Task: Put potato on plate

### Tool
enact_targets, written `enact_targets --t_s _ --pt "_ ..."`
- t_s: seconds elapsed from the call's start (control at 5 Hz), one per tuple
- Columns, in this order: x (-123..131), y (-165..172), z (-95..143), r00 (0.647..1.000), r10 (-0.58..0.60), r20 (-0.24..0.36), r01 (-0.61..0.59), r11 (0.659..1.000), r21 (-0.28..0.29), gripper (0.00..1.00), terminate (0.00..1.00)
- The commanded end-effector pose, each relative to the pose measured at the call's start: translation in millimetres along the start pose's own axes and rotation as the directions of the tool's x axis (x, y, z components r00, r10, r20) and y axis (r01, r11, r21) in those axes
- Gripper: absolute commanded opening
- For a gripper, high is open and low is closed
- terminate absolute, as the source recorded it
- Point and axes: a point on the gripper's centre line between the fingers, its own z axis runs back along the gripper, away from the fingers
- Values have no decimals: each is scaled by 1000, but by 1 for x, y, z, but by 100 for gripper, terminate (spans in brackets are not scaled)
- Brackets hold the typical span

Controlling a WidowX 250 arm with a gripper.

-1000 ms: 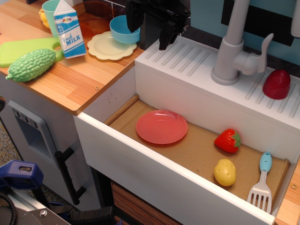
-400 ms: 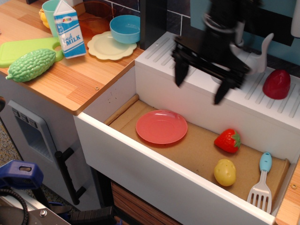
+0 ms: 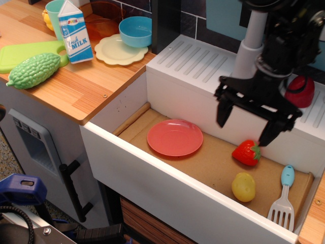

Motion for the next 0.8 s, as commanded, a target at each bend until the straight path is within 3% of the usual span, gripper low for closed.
enact_targets --t_s 0.0,0.2,0.4,0.6 --pt "18 -19 -4 994 18 105 -18 1000 -10 100 0" --pt "14 -33 -36 983 33 182 -34 999 6 100 0" --pt "11 -52 -66 980 58 192 -56 998 -16 100 0" --pt "2 -60 -70 983 43 180 -46 999 12 100 0"
